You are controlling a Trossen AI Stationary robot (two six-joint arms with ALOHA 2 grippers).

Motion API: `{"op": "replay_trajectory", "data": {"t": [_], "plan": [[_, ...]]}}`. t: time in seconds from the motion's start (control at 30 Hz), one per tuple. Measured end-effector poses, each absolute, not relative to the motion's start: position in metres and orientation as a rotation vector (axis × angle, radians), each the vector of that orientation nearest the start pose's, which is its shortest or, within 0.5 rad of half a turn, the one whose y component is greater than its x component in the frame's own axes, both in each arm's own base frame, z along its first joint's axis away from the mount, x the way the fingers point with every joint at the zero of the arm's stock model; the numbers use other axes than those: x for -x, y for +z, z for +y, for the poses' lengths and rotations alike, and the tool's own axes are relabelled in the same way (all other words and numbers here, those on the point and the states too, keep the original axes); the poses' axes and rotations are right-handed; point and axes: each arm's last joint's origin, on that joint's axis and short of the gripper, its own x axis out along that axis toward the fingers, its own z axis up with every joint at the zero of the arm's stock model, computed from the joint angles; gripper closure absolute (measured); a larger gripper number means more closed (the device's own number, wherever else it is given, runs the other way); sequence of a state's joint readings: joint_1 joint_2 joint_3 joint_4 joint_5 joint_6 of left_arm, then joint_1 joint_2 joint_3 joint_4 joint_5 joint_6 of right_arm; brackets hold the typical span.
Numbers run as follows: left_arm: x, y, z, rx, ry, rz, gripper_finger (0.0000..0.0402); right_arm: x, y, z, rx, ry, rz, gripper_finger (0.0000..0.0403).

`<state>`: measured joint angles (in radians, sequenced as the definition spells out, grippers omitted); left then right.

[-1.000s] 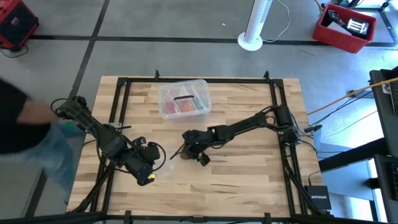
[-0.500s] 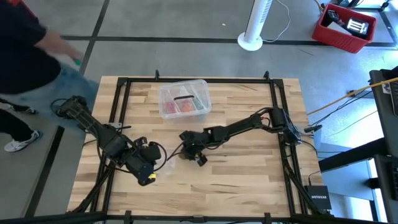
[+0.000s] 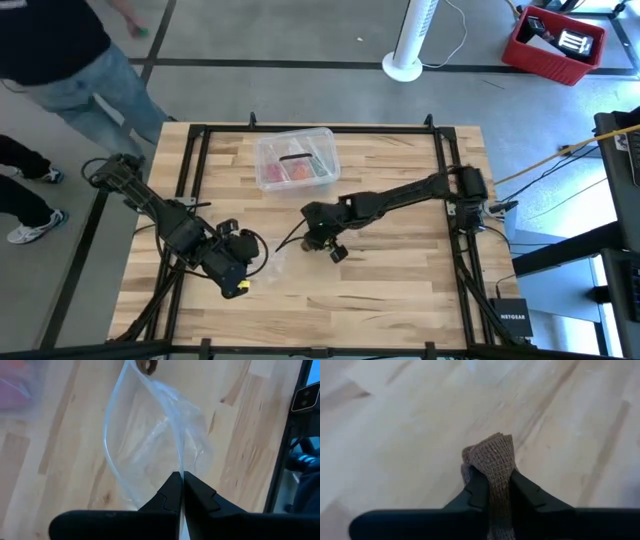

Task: Roll bandage
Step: Put the rolled brown bandage into the transparent zip bag

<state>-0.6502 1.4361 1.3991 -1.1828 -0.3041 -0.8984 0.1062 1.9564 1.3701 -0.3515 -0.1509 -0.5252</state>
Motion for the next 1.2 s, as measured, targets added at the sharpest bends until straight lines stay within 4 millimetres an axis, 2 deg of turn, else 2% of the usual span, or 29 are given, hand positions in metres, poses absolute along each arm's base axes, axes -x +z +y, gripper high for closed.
{"op": "replay_trajectory", "data": {"t": [0.1,0.2,0.33,0.43,0.53,0.67,0.97,1.2], "plan": [[-0.218,0.327,-0.154,0.205,0.181,1.065,0.04,-0.396,0.215,0.046,0.444,0.467,0.851,0.0354],[-0.221,0.328,-0.156,0.174,0.162,1.032,0.04,-0.379,0.254,0.044,0.435,0.441,0.778,0.0354],[-0.228,0.322,-0.159,0.111,0.175,1.013,0.04,-0.357,0.298,0.042,0.403,0.381,0.581,0.0354],[-0.234,0.313,-0.163,0.045,0.192,1.017,0.0401,-0.347,0.316,0.041,0.355,0.339,0.368,0.0354],[-0.241,0.306,-0.165,-0.018,0.215,1.006,0.0401,-0.346,0.319,0.042,0.277,0.33,0.148,0.0354],[-0.249,0.302,-0.167,-0.082,0.231,0.956,0.0401,-0.351,0.311,0.044,0.167,0.363,-0.087,0.0354],[-0.257,0.303,-0.17,-0.151,0.245,0.864,0.0401,-0.375,0.282,0.047,0.012,0.359,-0.194,0.0354],[-0.257,0.304,-0.169,-0.19,0.267,0.845,0.0401,-0.378,0.28,0.047,-0.036,0.361,-0.231,0.0354]]}}
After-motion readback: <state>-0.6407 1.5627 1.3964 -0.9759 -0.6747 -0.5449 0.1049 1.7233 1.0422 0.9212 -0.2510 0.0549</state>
